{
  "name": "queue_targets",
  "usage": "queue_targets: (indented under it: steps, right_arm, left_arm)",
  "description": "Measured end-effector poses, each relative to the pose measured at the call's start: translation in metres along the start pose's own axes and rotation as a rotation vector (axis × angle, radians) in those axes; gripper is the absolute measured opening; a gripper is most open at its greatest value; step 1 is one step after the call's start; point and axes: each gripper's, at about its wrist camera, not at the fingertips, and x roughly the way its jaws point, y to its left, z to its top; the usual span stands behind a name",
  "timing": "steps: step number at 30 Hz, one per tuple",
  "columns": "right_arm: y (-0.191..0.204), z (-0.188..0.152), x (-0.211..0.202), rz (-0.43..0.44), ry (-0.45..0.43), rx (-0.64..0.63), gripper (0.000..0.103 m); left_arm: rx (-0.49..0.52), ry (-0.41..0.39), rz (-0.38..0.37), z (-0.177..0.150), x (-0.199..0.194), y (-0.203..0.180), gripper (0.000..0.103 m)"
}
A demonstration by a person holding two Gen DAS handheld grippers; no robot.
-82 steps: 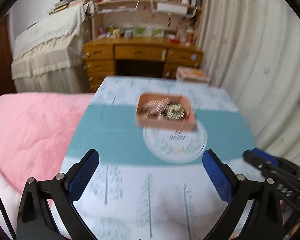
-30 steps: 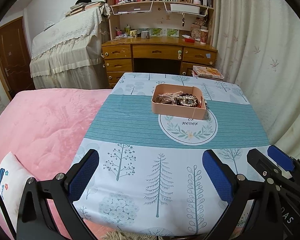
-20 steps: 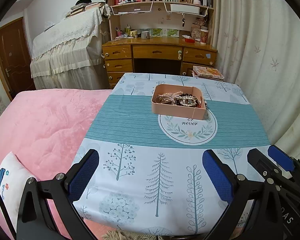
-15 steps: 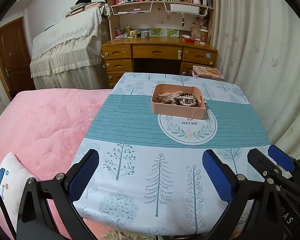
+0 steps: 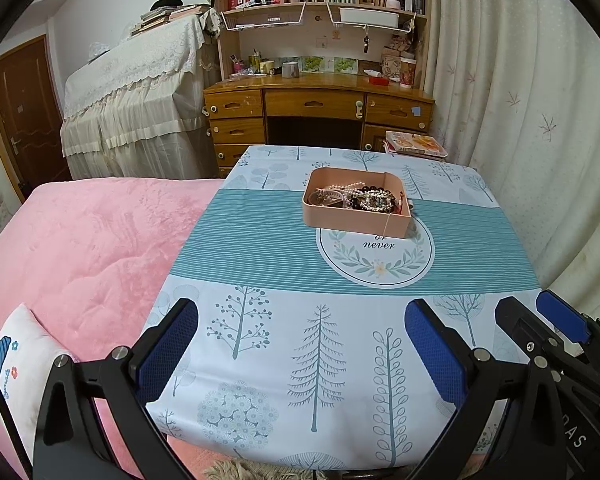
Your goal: Organize jewelry
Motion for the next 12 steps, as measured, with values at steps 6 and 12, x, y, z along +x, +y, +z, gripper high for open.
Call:
queue_targets:
  steps: [6, 12]
  right_arm:
    - [0.0001, 0.0003, -0.0001, 0.000, 0.002, 0.002, 0.060]
    - [-0.0007, 0.0003, 0.0002, 0.001, 0.001, 0.001, 0.060]
  left_arm:
    - [-0.002, 0.008, -0.003, -0.0027, 0.0002, -0.0014, 0.102]
    - [-0.003, 0.012, -0.006, -0.0044, 0.0006, -0.0011, 0.102]
